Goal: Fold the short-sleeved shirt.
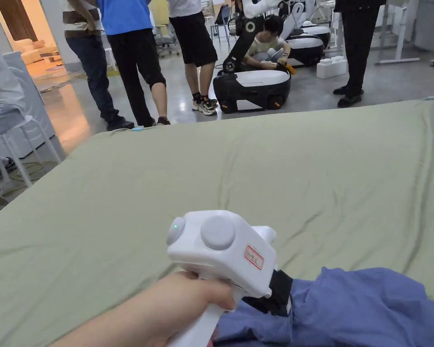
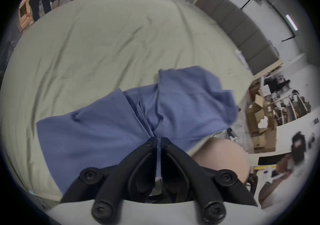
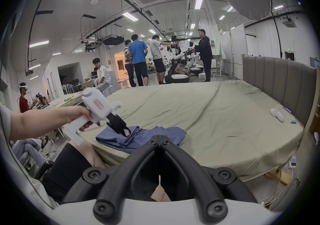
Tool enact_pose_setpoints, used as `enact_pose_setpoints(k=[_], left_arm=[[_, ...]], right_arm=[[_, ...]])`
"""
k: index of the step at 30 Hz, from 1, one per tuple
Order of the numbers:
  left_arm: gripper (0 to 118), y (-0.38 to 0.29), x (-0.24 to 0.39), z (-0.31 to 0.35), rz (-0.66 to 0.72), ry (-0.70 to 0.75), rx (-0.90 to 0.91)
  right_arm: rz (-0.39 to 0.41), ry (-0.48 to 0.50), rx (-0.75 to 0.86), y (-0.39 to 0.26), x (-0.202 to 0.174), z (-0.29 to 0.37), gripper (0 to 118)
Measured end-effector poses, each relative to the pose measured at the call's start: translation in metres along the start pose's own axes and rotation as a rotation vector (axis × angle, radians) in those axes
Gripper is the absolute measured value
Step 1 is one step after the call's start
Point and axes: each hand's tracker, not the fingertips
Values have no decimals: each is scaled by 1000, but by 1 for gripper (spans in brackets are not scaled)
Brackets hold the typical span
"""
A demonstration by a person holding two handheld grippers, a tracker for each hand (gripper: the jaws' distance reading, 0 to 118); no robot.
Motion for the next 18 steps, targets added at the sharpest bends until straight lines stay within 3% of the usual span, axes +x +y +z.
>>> enact_pose_setpoints(k=[2, 6, 7, 8, 9, 14, 16, 18], left_arm=[[5, -10, -15, 36, 25, -101, 78], [7, -48, -94, 97, 209, -313, 229], [25, -59, -116, 102, 260, -355, 244], [80, -72, -142, 102, 337, -391, 250], [115, -85, -166, 97, 405, -427, 234], [118, -124, -244, 51, 597, -447, 316], [118, -126, -255, 27, 603, -513, 255], [118, -120, -246, 10, 528, -567, 309]], right_arm=[[9, 3, -2, 1, -5, 0, 2], [17, 18, -12, 7, -14, -3, 2], [14, 23, -16, 9, -15, -5, 2], [9, 29, -19, 10, -16, -6, 2], [4, 37, -22, 12, -18, -8, 2], [25, 45, -38, 23, -28, -17, 2], [37, 41, -43, 25, -31, -20, 2], [41, 39, -49, 27, -33, -24, 2]])
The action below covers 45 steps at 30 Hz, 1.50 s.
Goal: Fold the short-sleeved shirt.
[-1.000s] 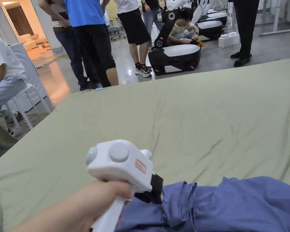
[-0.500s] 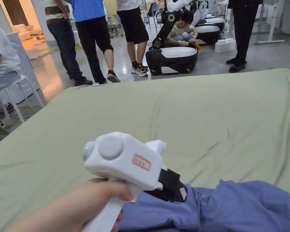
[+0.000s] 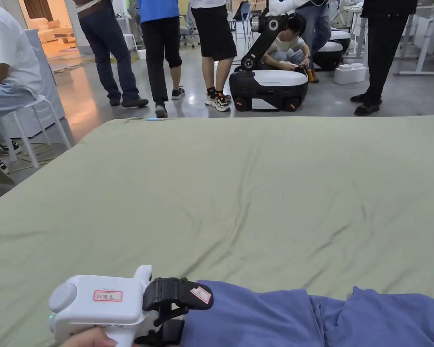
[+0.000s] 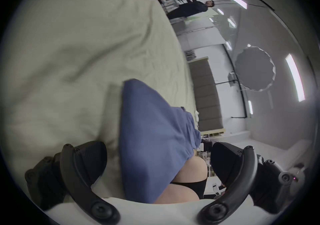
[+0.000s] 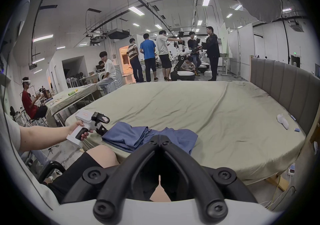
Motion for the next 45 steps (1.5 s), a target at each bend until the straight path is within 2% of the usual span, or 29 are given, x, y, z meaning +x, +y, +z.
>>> enact_pose_setpoints(k=[1, 2, 3, 4, 5, 8, 13, 21, 24, 26, 31, 35, 36, 40, 41, 42, 43, 44, 45], left_arm=[[118, 1, 4, -8, -34, -29, -21], [90, 1, 8, -18, -36, -49, -59], [33, 0, 11, -29, -40, -29, -78], [14, -6, 14, -36, -78, 65, -79], [14, -6, 17, -47, -125, 166, -90], [14, -3, 17, -47, -80, 75, -95], [14, 13, 19, -2, -96, 158, -69], [14, 42, 61, 76, -131, 557, -44], [14, 43, 107, 74, -158, 601, -63], [14, 42, 139, 60, -158, 644, -72], [14, 35, 214, -1, -280, 728, -151], [14, 39, 235, -66, -347, 718, -241], [14, 16, 247, -93, -365, 729, -265], [14, 1, 249, -168, -390, 731, -318], [19, -4, 247, -184, -390, 716, -334], [33, -11, 248, -200, -387, 690, -350], [62, -16, 251, -210, -392, 666, -378], [100, -17, 256, -212, -412, 605, -398], [106, -21, 264, -212, -435, 517, -378]], right_arm=[[0, -2, -4, 0, -1, -2, 2], [-2, -5, -9, 0, -2, -5, 2], [-3, -8, -15, 0, -3, -7, 2], [-4, -9, -20, 0, -3, -10, 2], [-3, -12, -25, 0, -5, -12, 2], [5, -15, -31, -1, -8, -13, 2], [10, -11, -29, 0, -7, -11, 2], [3, 21, 32, 0, -2, 6, 2], [-1, 26, 49, -4, 2, 13, 2], [-8, 26, 59, -7, 6, 17, 2], [-18, 27, 111, -13, 13, 38, 2], [-47, 5, 131, -20, 24, 54, 2], [-50, -4, 133, -21, 27, 58, 2], [-58, -37, 136, -27, 36, 72, 2], [-64, -40, 135, -29, 38, 75, 2], [-70, -45, 134, -30, 40, 77, 2], [-73, -51, 133, -32, 41, 79, 2], [-76, -57, 132, -34, 43, 81, 2], [-79, -61, 129, -36, 46, 83, 2]])
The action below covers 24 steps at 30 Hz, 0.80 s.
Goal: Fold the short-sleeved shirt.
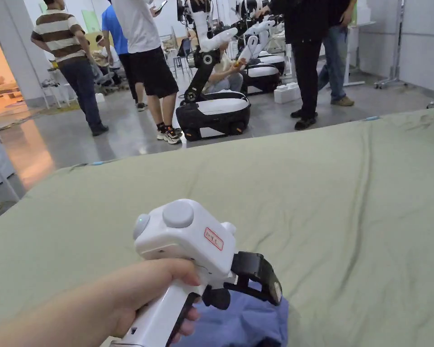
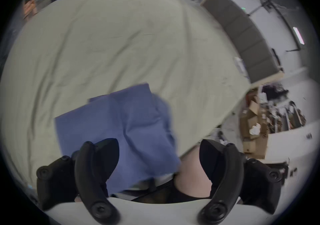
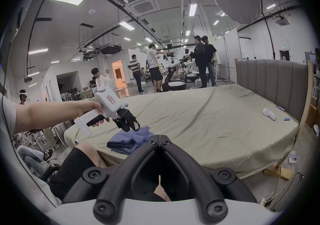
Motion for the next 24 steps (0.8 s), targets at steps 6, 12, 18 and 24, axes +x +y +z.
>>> enact_pose_setpoints(k=[6, 12, 18, 24], left_arm=[[85, -12, -7, 27, -46, 230, 37], [4, -22, -11, -41, 4, 147, -27], [4, -28, 10, -99, 6, 87, -11], [4, -35, 0, -45, -36, -53, 73]], right_arm=[[-39, -5, -8, -8, 12, -4, 2], [-20, 14, -20, -7, 4, -7, 2], [17, 0, -26, 8, -9, 4, 2], [90, 63, -51, 32, -38, -25, 2]])
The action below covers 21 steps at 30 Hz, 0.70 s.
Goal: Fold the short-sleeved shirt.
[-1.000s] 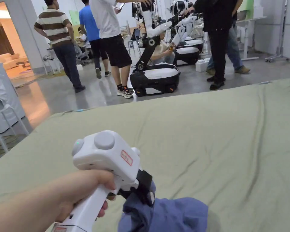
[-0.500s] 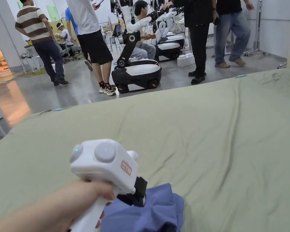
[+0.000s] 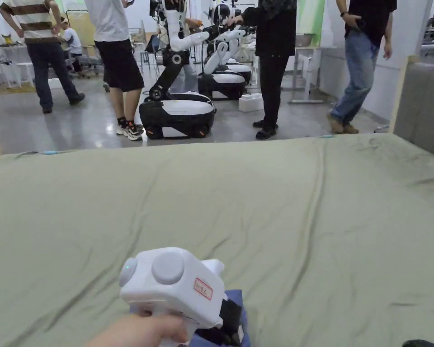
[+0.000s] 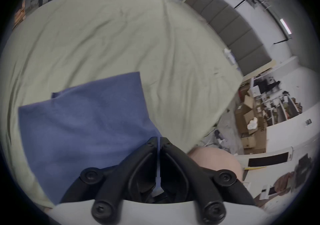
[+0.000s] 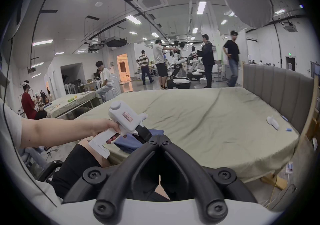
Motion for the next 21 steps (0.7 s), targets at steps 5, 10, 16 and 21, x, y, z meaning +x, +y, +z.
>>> enact_pose_setpoints(k=[5, 10, 16, 21], left_arm=[[4, -30, -58, 103, 130, -124, 222], [4, -69, -139, 156, 276, -155, 314], [11, -97, -195, 142, 408, -282, 306], [118, -92, -212, 103, 433, -405, 244]], right_arm=[[28, 155, -62, 28, -24, -82, 2], [-71, 177, -336, 18, -27, -239, 2], [-52, -7, -713, -61, -8, -357, 2], [-218, 18, -742, -61, 5, -369, 2]])
